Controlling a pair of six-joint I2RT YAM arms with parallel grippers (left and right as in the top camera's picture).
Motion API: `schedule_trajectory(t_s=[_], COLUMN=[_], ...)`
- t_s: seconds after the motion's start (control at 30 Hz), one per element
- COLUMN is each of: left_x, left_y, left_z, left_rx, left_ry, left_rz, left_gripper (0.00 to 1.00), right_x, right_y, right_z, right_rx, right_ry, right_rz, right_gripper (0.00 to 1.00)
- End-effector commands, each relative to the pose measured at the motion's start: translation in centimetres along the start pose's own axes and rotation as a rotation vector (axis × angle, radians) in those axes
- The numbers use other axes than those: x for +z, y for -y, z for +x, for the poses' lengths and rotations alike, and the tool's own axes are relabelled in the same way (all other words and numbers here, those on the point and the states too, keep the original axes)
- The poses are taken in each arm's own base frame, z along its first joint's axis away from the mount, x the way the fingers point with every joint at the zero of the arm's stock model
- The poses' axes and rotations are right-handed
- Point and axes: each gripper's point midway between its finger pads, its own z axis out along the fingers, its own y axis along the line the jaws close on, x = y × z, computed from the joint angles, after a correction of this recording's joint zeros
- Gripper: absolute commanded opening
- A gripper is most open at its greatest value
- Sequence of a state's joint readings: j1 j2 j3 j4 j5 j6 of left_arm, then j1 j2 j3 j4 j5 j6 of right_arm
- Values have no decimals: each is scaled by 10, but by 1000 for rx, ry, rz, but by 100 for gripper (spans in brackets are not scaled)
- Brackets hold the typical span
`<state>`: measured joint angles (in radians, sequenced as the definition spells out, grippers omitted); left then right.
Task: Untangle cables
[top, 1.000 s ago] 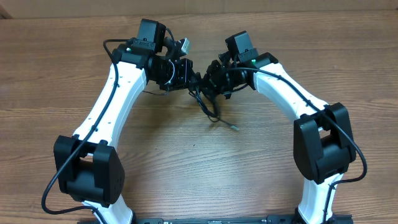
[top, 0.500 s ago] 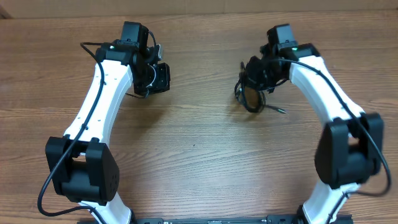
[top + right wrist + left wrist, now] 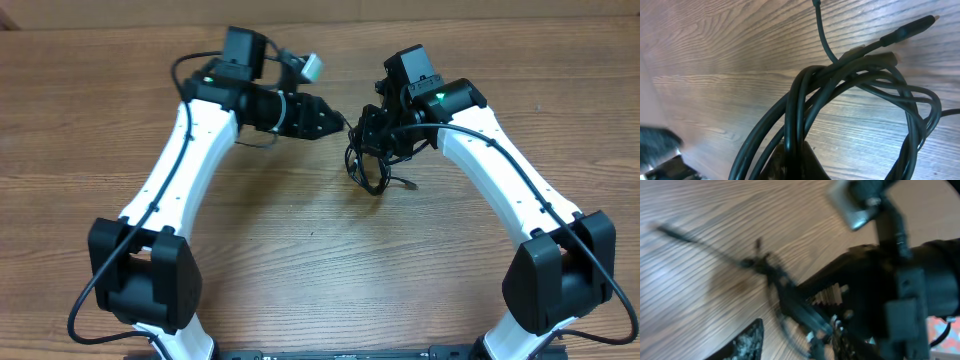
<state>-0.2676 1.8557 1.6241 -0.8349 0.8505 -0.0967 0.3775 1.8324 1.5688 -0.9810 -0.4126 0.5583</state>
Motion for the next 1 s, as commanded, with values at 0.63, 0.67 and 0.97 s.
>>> schedule_trajectory(t_s=[0.63,0.67,0.97], left_x=[61,60,57], left_y=[-1,-5,-21], left_z=[20,22,35], left_rx=[-140,-151,-193], left_ry=[-114,-120,-154], left_rz=[-24,-42,-136], left_gripper=[31,26,22], right_x=[-14,-15,-20], right_y=[10,12,5], right_z=[-16,-18,-25], right_rx=[94,98,96], right_ry=[22,29,31], right_rz=[-39,-34,-106], right_gripper=[4,4,4])
